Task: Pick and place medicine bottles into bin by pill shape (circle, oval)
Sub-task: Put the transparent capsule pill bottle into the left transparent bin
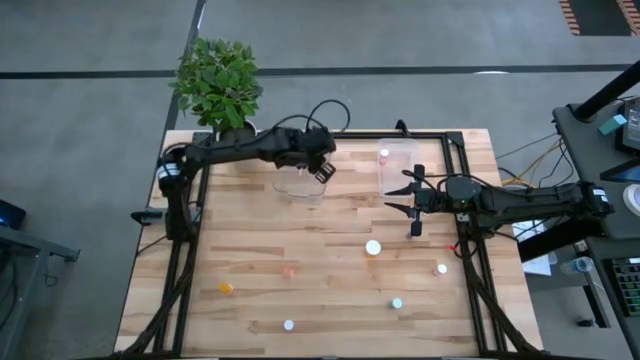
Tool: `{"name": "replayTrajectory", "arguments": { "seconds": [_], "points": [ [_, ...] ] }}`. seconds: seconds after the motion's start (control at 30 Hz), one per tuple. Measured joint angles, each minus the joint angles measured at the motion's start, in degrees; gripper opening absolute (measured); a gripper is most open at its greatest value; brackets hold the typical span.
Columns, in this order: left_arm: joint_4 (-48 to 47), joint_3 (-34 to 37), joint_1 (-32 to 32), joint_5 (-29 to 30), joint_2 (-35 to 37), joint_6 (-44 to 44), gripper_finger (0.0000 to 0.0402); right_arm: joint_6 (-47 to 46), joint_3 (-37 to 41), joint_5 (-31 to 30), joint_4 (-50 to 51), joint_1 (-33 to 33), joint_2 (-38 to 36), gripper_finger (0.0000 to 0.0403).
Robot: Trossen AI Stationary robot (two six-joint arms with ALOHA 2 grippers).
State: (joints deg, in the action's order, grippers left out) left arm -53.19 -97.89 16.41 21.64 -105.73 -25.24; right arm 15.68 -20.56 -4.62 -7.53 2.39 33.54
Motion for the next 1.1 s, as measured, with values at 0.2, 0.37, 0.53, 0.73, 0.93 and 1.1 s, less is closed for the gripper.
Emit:
{"name": "replayTrajectory", "arguments": {
  "seconds": [0.2,0.37,0.53,0.73,0.93,1.1],
  "points": [
    [0.37,2.03,2.61,-4.59,-0.04,0.07,0.0111,0.37,0.00,0.00,0.00,0.00,0.01,0.0107],
    [3.53,4.63,2.77,-6.68,-0.04,0.08,0.0111,0.38,0.00,0.00,0.00,0.00,0.02,0.0107],
    [4.29,7.41,3.00,-7.08,-0.04,-1.22,0.0111,0.39,0.00,0.00,0.02,0.00,0.02,0.0107],
    [7.55,10.65,3.13,-7.66,-0.04,-1.44,0.0111,0.39,0.00,0.00,0.00,0.00,0.02,0.0107],
    [8.84,12.04,3.14,-8.10,-1.22,-1.55,0.0111,0.39,0.00,0.01,0.02,0.00,0.02,0.0107],
    [9.24,12.33,3.15,-10.09,-3.66,-1.59,0.0111,0.39,0.00,0.00,0.04,0.00,0.02,0.0107]
  ]
}}
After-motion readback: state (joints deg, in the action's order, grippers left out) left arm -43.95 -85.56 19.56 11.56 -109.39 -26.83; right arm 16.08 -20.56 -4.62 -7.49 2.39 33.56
